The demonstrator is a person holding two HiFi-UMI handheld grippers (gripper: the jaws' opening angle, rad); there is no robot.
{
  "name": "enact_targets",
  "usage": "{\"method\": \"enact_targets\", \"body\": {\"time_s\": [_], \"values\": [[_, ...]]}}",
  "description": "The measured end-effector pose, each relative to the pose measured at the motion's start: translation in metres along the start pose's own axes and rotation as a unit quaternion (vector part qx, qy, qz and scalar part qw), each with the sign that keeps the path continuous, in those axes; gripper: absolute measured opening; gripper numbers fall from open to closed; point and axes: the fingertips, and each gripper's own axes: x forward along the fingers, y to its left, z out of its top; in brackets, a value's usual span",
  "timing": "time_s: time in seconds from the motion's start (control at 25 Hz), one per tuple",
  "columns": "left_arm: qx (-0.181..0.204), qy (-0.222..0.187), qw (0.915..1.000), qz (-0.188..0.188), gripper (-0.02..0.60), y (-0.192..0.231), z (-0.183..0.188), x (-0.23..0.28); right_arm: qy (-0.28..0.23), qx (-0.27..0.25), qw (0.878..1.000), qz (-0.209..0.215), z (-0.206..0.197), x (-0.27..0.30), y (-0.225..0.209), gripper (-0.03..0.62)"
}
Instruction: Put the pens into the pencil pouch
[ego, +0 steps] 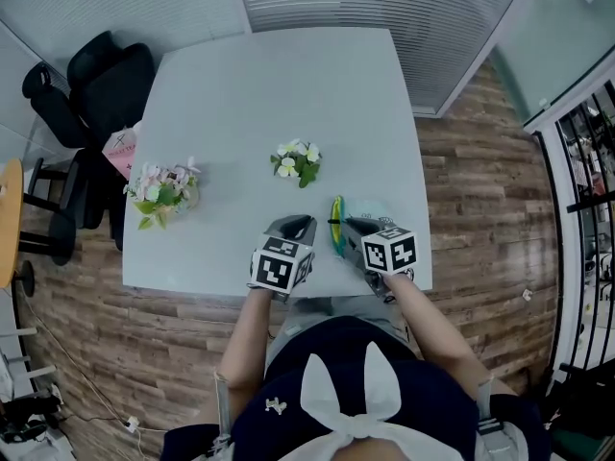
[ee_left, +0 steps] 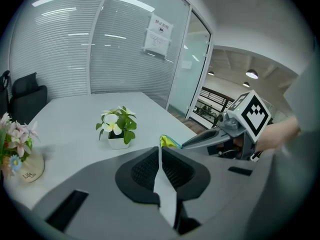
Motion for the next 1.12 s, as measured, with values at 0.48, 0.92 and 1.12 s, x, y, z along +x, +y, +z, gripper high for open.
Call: {"method": "enact_targets", "body": {"time_s": [0.48, 0.92, 1.12], "values": [[-0.024, 0.013, 0.9996, 0.006, 0.035, 0.006, -0.023, -0.004, 0.075, -0.037, 0.996, -0.042, -0.04, 0.04, -0.018, 0.04], [-0.028, 0.027, 0.9992, 0.006, 0.026, 0.002, -0.036, -0.001, 0.098, -0.054, 0.992, -0.062, -0.056, 0.052, -0.029, 0.053], [-0.033, 0.019, 0.9992, 0.006, 0.023, 0.002, -0.032, -0.003, 0.085, -0.054, 0.993, -0.055, -0.05, 0.049, -0.024, 0.085]]}}
